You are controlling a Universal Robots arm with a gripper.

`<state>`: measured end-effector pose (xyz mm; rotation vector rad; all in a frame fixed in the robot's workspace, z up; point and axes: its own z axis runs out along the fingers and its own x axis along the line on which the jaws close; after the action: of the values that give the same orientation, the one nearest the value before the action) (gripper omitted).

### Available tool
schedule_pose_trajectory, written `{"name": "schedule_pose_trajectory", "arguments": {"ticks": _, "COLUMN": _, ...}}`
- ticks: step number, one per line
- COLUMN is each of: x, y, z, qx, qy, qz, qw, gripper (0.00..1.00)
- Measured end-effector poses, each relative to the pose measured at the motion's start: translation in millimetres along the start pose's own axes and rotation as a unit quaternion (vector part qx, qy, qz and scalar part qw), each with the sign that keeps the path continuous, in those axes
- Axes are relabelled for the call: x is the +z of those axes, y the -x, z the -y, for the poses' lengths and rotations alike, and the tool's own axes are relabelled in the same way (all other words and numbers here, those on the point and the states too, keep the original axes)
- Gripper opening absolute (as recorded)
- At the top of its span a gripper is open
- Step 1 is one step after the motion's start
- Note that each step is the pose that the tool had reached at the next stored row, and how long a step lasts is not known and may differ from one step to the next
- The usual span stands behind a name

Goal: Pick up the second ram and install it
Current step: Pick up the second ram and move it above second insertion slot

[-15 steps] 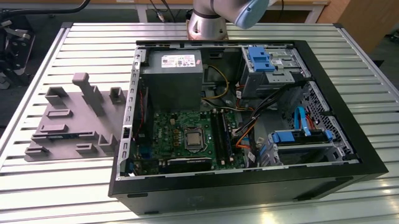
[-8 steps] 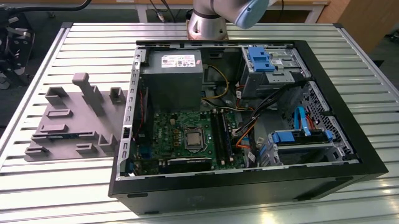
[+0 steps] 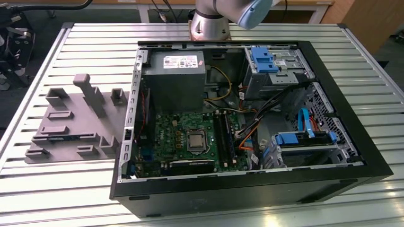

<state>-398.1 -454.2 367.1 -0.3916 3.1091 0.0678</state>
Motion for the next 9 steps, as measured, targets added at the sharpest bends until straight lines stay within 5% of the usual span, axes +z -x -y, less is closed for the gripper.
{"name": "schedule_pose_trajectory", "arguments": {"ticks": 5, "x": 0.0, "y": 0.0, "z": 0.0, "qx": -0.002, "qy": 0.0000, "qz": -0.0001, "qw": 1.0000, "gripper": 0.11}}
{"name": "schedule_pose_trajectory", "arguments": {"ticks": 9, "x": 0.1, "y": 0.0, "z": 0.1, "qx": -0.025, "qy": 0.0003, "qz": -0.0010, "qw": 0.9997, "gripper": 0.11}}
